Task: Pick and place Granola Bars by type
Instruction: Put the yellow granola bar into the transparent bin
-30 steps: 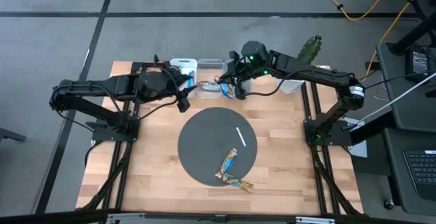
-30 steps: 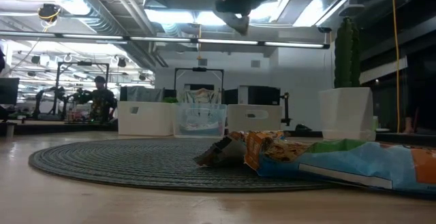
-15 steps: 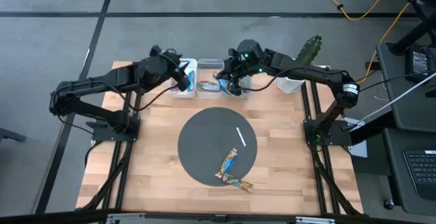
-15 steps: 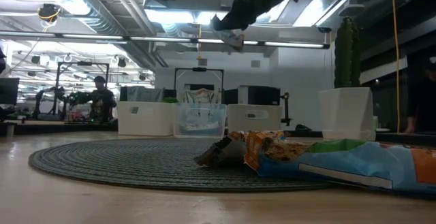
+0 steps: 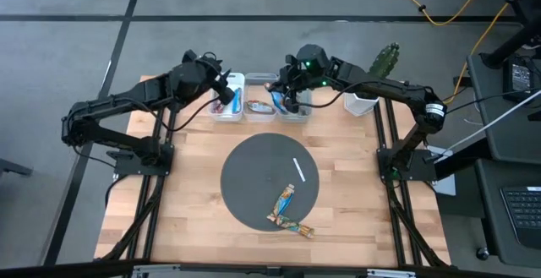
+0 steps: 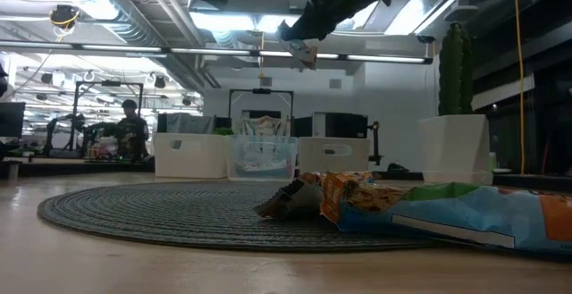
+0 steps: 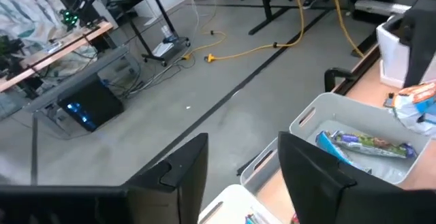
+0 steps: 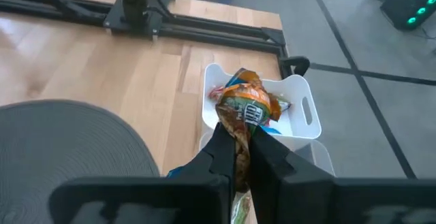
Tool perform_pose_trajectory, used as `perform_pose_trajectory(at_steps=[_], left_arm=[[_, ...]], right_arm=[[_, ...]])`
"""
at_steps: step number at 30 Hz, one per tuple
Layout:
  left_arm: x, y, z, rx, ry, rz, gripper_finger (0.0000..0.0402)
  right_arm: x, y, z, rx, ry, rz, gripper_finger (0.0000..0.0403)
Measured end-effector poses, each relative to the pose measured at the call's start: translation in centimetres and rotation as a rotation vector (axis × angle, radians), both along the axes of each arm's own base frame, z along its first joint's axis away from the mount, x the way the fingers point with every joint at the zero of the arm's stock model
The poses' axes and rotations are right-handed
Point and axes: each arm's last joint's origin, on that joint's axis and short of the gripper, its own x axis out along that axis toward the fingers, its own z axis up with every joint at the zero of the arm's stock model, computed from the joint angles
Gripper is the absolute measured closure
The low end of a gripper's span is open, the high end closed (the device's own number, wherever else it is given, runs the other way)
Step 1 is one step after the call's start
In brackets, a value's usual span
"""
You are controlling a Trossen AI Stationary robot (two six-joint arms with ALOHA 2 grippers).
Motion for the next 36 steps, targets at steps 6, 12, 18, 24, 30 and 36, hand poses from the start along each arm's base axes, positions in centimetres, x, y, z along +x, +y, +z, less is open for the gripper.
perform_pose_trajectory(at_steps=[6,12,18,24,30,36], left_arm=[[0.2,0.1,0.5,0.077,0.041,-0.033,0.0233],[-1.0,1.1,1.3,0.101,-0.001,0.03,0.0233],[-3.2,3.4,2.1,0.168,0.04,0.162,0.0233],[-4.8,5.6,3.3,0.281,0.058,0.348,0.0233],[-6.0,7.2,3.7,0.314,0.056,0.392,0.0233],[-6.7,8.8,3.6,0.315,0.039,0.457,0.0233]], right_arm=[[0.0,-0.3,0.2,0.016,-0.028,-0.021,0.0382],[-0.6,-1.8,0.4,0.035,-0.053,-0.066,0.0378],[-2.3,-4.8,0.5,0.016,-0.062,-0.096,0.0371],[-4.8,-8.7,1.1,-0.052,-0.133,-0.082,0.0383],[-7.3,-11.9,2.0,-0.123,-0.217,-0.137,0.0368],[-8.6,-14.0,1.7,-0.143,-0.239,-0.176,0.0384]])
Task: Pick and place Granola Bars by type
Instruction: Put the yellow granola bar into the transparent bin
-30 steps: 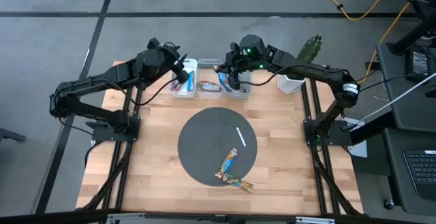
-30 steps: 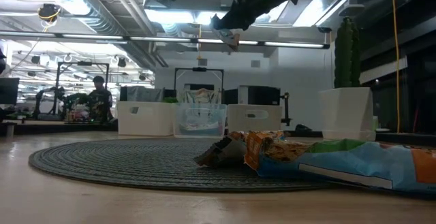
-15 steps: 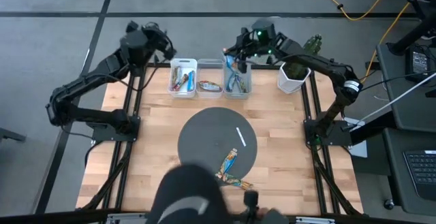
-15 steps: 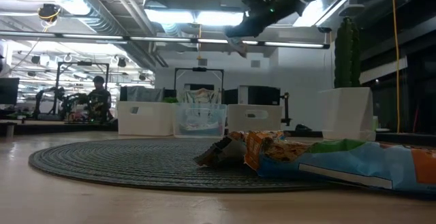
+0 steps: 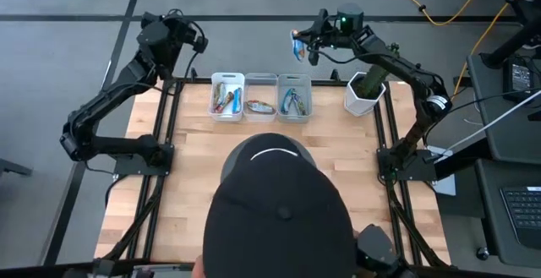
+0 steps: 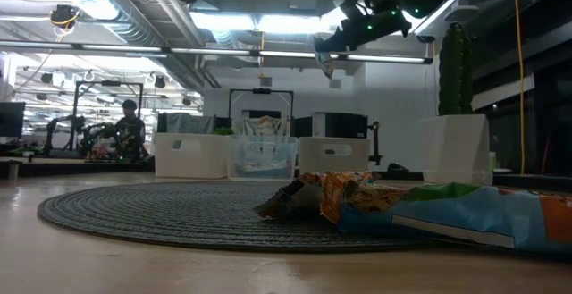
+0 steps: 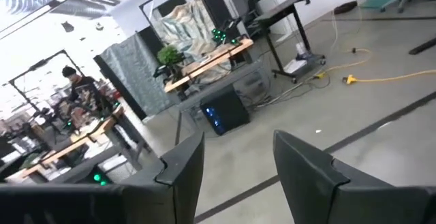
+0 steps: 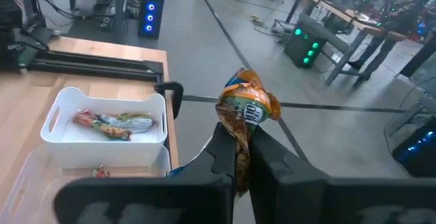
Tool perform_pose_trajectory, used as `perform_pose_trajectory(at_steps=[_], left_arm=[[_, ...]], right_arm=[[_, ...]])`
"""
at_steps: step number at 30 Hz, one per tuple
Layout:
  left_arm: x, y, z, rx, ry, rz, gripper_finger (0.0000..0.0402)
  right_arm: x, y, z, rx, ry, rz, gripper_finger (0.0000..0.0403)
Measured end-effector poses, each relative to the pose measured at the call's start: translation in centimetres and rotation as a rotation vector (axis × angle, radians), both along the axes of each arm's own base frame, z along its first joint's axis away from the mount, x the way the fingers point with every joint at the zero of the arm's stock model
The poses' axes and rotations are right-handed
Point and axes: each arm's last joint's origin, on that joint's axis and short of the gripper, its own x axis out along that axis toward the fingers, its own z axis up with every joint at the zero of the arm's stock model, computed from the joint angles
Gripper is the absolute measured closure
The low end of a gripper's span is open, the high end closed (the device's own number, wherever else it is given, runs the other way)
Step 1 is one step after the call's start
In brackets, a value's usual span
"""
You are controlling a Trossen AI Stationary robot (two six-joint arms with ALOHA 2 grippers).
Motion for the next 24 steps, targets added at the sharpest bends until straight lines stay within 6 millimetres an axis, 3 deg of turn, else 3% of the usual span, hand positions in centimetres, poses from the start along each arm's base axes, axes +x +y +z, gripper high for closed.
perform_pose_trajectory(at_steps=[12,24], left_arm=[[0.7,1.5,-0.7,-0.016,0.008,-0.062,0.0233],[1.0,-0.3,0.1,0.017,-0.02,-0.126,0.0233]], right_arm=[[0.4,0.1,-0.3,0.011,-0.002,0.015,0.0374],[3.8,3.8,-0.7,0.066,0.025,0.135,0.037]])
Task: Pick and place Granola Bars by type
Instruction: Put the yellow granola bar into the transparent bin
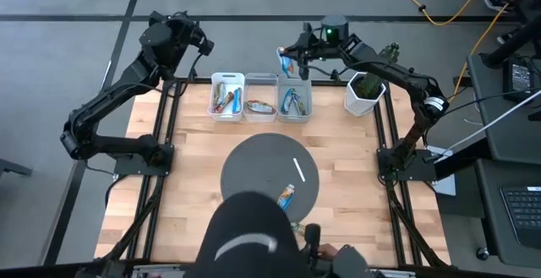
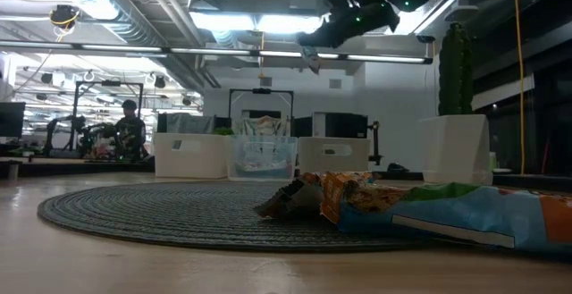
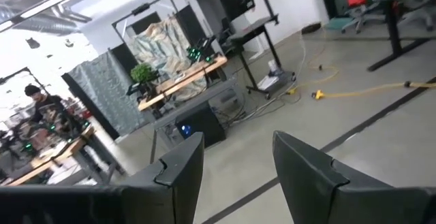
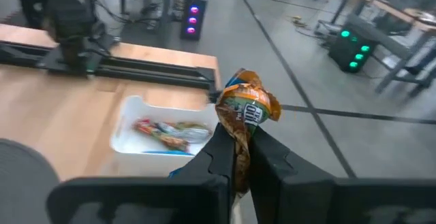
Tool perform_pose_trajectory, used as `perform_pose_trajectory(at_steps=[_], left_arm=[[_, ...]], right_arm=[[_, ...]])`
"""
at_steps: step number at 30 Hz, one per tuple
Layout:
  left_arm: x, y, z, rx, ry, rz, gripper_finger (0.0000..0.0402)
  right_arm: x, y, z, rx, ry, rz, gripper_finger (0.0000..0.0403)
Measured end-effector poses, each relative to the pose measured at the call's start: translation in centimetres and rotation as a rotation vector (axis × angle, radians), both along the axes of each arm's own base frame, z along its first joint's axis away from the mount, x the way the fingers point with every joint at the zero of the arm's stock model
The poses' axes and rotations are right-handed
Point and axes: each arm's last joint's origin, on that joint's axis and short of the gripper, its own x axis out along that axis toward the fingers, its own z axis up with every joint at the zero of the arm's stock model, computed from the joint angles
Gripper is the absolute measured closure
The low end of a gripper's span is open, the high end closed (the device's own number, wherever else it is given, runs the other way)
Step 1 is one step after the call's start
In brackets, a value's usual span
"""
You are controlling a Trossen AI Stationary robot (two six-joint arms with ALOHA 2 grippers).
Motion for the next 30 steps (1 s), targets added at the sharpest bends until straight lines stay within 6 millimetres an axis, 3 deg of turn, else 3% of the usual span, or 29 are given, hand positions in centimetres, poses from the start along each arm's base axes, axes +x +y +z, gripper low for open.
perform_pose_trajectory(at_steps=[6,14,17,21,24,30], left_arm=[[0.1,-1.9,0.8,0.025,-0.037,-0.066,0.0233],[0.9,-3.4,1.0,0.03,-0.046,-0.144,0.0233],[1.2,-3.8,1.0,0.029,-0.047,-0.169,0.0233],[1.6,-4.3,1.0,0.028,-0.049,-0.201,0.0233],[1.9,-4.7,1.0,0.024,-0.046,-0.218,0.0233],[2.3,-5.3,0.8,0.0,-0.059,-0.25,0.0233]], right_arm=[[1.5,0.9,-1.0,0.069,0.013,0.015,0.0384],[4.9,-1.3,-6.7,0.26,0.074,-0.011,0.037],[7.1,-1.6,-6.8,0.331,0.097,-0.008,0.0377],[10.0,-1.5,-4.6,0.368,0.156,-0.004,0.0385],[11.3,-1.6,-4.0,0.401,0.268,-0.072,0.038],[12.5,-3.5,-7.1,0.378,0.453,-0.207,0.0368]])
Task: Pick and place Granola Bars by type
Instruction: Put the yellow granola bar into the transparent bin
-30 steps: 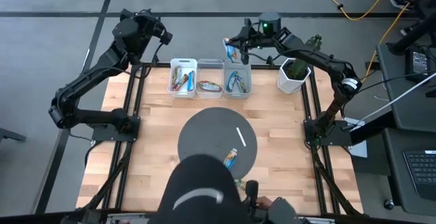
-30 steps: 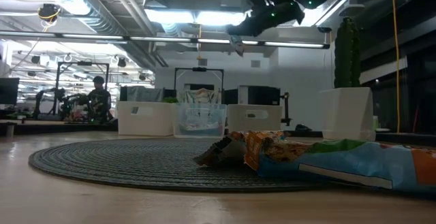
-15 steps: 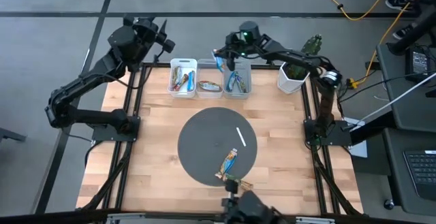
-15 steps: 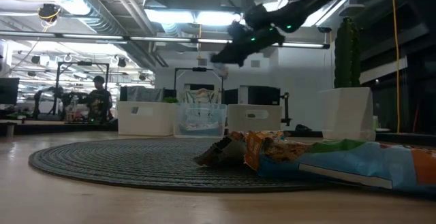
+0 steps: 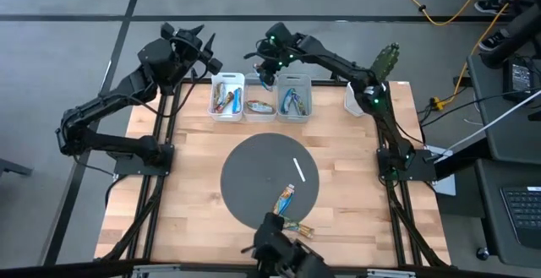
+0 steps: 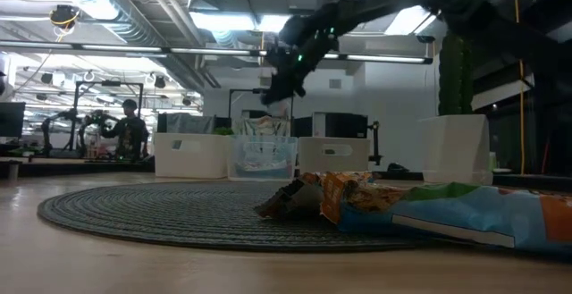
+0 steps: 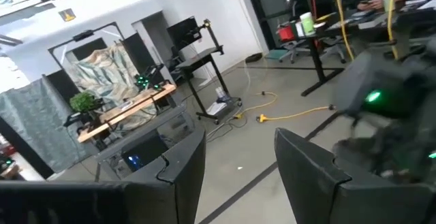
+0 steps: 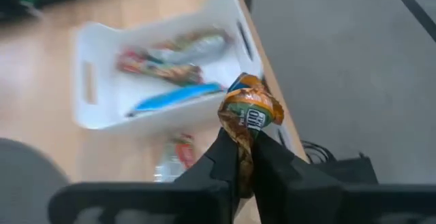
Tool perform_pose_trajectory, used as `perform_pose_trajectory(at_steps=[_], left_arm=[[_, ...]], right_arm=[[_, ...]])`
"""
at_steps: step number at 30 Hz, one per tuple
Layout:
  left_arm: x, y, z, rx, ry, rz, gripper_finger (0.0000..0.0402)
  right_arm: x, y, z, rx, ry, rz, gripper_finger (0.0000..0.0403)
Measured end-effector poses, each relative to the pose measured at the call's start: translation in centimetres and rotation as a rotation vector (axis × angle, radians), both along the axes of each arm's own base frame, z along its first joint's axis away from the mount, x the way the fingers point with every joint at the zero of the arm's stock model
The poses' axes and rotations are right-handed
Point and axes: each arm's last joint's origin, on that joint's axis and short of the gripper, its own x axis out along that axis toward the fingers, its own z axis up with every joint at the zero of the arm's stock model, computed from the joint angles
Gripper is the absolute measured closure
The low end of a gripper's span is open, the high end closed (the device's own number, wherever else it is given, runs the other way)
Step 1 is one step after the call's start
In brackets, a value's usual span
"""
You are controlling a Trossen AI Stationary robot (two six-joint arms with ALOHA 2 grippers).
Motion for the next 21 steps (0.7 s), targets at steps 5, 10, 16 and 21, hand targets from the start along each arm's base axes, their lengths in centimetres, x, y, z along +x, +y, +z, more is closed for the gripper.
perform_pose_trajectory(at_steps=[5,10,16,21], left_arm=[[0.0,-0.1,0.0,-0.008,-0.013,-0.003,0.0233],[0.1,-0.2,0.0,-0.025,-0.048,-0.014,0.0233],[0.4,-0.6,0.0,-0.03,-0.056,-0.034,0.0233],[0.5,-0.8,0.0,-0.03,-0.055,-0.045,0.0233]], right_arm=[[0.8,-0.9,-3.7,-0.017,0.078,-0.016,0.0385],[1.3,-1.2,-6.3,-0.024,0.14,-0.012,0.0369],[1.5,-1.4,-7.5,-0.027,0.162,-0.011,0.0359],[1.6,-1.4,-7.5,-0.014,0.15,-0.006,0.0376]])
